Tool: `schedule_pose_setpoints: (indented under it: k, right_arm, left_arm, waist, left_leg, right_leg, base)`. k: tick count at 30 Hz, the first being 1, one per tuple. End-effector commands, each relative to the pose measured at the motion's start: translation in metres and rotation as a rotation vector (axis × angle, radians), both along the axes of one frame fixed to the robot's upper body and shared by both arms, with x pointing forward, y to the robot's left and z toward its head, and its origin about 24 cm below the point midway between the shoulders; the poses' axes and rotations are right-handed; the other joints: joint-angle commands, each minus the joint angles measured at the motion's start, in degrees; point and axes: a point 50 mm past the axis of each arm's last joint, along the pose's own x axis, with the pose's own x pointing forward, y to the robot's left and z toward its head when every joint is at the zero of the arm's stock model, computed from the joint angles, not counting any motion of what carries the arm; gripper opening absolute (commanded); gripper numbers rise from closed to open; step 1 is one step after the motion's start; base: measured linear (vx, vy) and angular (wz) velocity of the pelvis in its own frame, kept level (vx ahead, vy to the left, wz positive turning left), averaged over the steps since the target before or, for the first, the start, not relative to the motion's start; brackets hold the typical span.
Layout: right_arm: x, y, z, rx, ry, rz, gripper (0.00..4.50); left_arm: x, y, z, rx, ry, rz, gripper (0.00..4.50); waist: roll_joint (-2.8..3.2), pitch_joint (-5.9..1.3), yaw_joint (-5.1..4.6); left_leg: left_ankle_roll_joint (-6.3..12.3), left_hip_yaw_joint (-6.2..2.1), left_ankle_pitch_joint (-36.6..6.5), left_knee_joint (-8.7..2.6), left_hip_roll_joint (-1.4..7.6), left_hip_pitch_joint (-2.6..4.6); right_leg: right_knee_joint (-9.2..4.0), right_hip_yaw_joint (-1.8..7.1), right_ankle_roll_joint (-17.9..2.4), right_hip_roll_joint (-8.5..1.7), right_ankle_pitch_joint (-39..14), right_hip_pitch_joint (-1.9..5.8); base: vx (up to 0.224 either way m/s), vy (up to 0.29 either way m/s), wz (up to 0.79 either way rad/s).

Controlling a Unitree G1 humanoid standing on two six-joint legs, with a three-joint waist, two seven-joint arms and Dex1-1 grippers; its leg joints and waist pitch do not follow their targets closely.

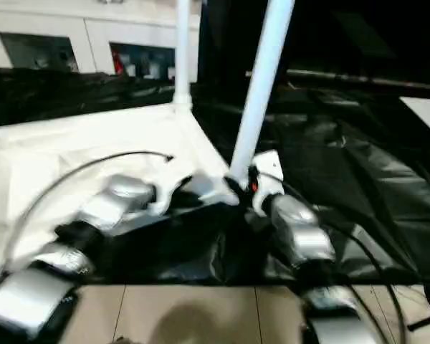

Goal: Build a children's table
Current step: Rotate leg to tighten

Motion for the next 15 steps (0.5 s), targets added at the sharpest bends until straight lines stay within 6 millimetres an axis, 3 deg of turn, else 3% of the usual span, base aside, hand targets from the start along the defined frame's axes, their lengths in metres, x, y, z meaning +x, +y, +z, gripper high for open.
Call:
schedule_pose_setpoints:
  k: [1, 6, 8, 14, 15]
  right_arm:
    - [-0.007, 0.006, -0.023, 0.005, 0.126, -0.028, 2.54]
    - [-0.001, 0.025, -0.013, 0.016, 0.087, 0.079, 2.54]
    - [0.0, 0.027, -0.007, 0.036, 0.06, 0.127, 3.1]
    - [0.007, 0.009, 0.014, 0.027, -0.005, 0.232, 3.58]
    - [0.005, -0.001, 0.021, 0.002, -0.018, 0.329, 3.67]
  left_arm:
    - [0.005, -0.012, 0.011, -0.08, -0.039, 0.049, 0.0]
    - [0.009, -0.012, 0.015, -0.055, -0.073, 0.034, 0.0]
    - [0.01, -0.008, 0.014, -0.034, -0.082, 0.02, 0.0]
    - [0.009, 0.003, 0.017, -0.05, -0.075, -0.067, 0.0]
    - [0.009, 0.008, 0.019, -0.063, -0.063, -0.105, 0.0]
  waist:
    - [0.07, -3.21, -0.18]
    - [0.15, -3.27, -0.21]
    - [-0.03, -3.26, -0.06]
    - [-0.24, -3.4, 0.35]
    - [-0.23, -3.52, 0.38]
  left_leg:
    - [-2.13, -2.44, -23.5, -4.96, 2.57, 1.37]
    - [-0.62, -2.06, -20.9, -5.02, 2.51, 1.05]
    - [0.04, -1.91, -20.2, -4.93, 2.52, 1.04]
    - [1.52, -1.79, -16.7, -4.83, 2.54, 0.6]
    - [1.95, -1.65, -15.9, -4.69, 2.56, 0.62]
  right_leg:
    - [-5.96, 2.06, -8.1, -3.87, -26.3, 0.93]
    - [-5.42, 2.4, -10.1, -3.74, -19.9, 1.13]
    - [-5.4, 2.47, -10.4, -3.87, -19.5, 1.22]
    - [-5.27, 2.43, -10.7, -3.92, -19.2, 1.76]
    - [-5.11, 2.49, -11.1, -3.87, -18.0, 1.68]
  base:
    - [0.0, 0.0, 0.0]
    - [0.0, 0.0, 0.0]
    - [0.0, 0.0, 0.0]
    - [0.0, 0.0, 0.0]
    - [0.0, 0.0, 0.0]
